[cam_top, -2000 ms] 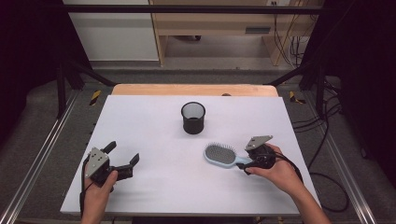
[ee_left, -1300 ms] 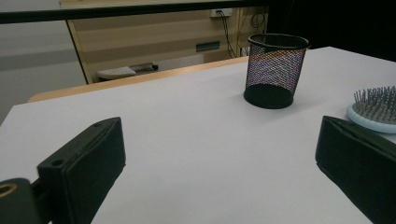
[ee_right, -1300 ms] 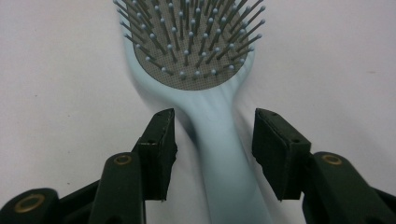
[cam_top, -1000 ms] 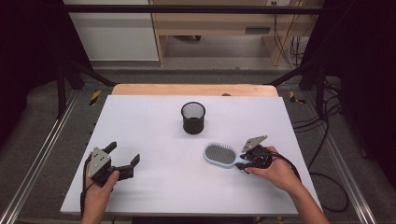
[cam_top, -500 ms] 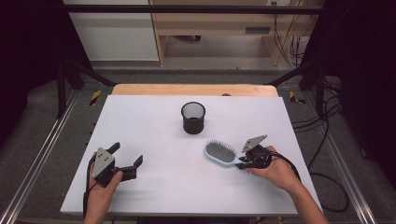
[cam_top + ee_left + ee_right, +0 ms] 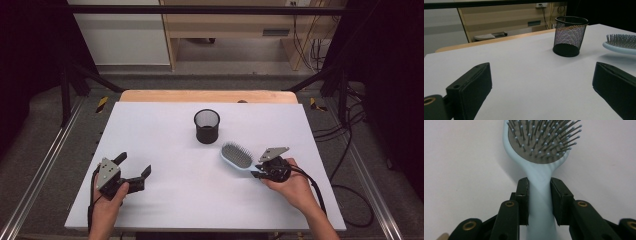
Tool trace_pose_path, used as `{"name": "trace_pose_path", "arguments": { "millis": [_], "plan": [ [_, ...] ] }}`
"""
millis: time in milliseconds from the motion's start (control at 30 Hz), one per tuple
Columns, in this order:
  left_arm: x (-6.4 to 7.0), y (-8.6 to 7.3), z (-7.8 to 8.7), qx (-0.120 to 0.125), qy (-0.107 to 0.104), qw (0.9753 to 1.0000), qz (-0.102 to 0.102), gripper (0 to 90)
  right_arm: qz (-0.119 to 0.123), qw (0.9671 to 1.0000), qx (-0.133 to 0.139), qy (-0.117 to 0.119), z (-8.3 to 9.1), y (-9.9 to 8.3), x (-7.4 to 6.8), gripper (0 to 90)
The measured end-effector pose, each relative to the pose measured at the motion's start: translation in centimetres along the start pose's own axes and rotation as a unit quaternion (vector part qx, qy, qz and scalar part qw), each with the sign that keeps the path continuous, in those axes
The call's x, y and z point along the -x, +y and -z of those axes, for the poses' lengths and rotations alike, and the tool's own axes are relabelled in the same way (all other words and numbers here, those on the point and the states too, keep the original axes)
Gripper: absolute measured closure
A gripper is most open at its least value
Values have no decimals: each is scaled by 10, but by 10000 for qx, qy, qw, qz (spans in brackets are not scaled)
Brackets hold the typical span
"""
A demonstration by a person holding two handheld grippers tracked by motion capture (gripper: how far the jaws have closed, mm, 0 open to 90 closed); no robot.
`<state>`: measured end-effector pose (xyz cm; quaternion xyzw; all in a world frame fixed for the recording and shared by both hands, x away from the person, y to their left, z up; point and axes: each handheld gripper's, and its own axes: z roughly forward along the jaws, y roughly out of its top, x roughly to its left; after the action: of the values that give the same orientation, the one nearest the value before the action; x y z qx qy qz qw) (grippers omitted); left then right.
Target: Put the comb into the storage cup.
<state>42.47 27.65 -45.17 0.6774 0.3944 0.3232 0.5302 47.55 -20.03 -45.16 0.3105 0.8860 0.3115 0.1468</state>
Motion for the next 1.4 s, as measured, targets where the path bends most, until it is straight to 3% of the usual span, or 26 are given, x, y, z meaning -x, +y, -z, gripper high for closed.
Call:
{"name": "trace_pose_path", "arguments": {
  "millis": [100,267,400,600,967,1167,1333,1400],
  "plan": [
    [2,0,-1,-20,-16,10000,1,24,-148,9996,226,40,1,-2,-3,695],
    [6,1,-1,1,-90,10000,22,24,-199,9979,602,-95,3,-7,-10,694],
    [6,1,-2,-3,-121,9999,73,24,-183,9961,830,-220,6,-6,-13,694],
    [3,1,-3,0,-108,9998,177,26,-362,9929,1104,-272,11,-7,-17,694],
    [3,0,-2,7,-90,9996,268,26,-492,9882,1404,-357,17,-11,-17,694],
    [4,1,-2,11,-90,9997,246,26,-477,9883,1396,-384,16,-11,-19,694],
    [5,4,0,62,-109,9996,234,27,-540,9853,1563,-418,19,-8,-21,694],
    [9,7,0,102,-145,9996,205,26,-596,9827,1688,-469,21,-4,-23,694]
  ]
}}
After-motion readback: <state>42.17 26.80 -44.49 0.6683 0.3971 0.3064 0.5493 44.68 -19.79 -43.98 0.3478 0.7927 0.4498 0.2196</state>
